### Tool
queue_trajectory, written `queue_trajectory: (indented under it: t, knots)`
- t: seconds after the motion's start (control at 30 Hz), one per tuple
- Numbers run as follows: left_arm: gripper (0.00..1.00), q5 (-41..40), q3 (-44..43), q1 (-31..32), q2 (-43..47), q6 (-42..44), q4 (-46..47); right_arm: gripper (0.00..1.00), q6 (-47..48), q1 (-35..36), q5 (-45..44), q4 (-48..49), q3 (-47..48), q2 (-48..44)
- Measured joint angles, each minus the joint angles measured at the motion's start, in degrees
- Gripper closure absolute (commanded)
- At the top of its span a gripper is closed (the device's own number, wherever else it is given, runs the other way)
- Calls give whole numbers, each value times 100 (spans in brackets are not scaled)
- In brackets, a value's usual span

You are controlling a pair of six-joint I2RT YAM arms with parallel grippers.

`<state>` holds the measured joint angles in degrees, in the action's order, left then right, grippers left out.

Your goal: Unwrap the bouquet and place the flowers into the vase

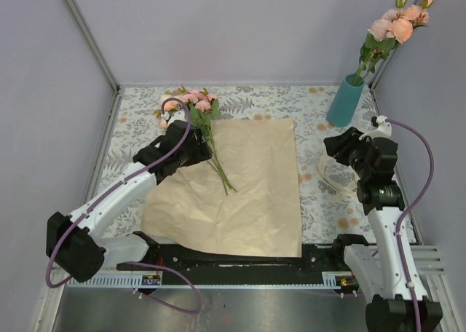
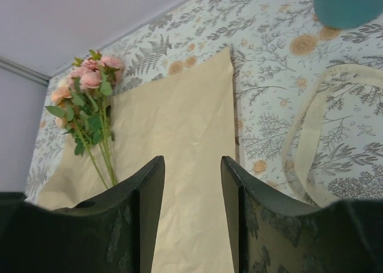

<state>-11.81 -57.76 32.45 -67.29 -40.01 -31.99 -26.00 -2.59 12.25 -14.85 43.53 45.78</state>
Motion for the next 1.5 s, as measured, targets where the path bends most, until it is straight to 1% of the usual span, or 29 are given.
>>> queue_trajectory:
  t: [0.1, 0.17, 0.27, 0.3, 0.43, 0.6, 0.8, 1.13, 1.33, 1.5]
  knots:
    - [48, 59, -48, -188, -463, -542, 127, 48, -129, 7, 149, 44, -345, -678]
    - [50, 269, -83, -466, -844, -876, 289, 47, -127, 9, 199, 28, -450, -1019]
    - [53, 476, -195, -839, -1488, -1266, 450, 48, -79, 13, 201, 15, -452, -1266]
    - [56, 505, -249, -942, -1709, -1390, 474, 48, -70, 13, 203, 2, -452, -1296]
    - [59, 525, -472, -1121, -2365, -1718, 525, 48, -66, 15, 249, -20, -452, -1377]
    - [62, 404, -848, -1174, -2876, -1766, 511, 47, -68, 15, 293, -52, -452, -1506]
    - [63, 190, -1268, -1200, -3377, -1744, 494, 47, -66, 20, 330, -52, -452, -1569]
    - [66, -195, -1362, -1250, -3821, -1700, 461, 46, -55, 20, 337, -155, -444, -1578]
    - [69, -201, -1521, -1320, -4162, -1679, 466, 46, -24, 20, 332, -157, -444, -1567]
    - [74, -205, -1628, -1360, -4315, -1650, 461, 46, -20, 20, 337, -157, -444, -1561]
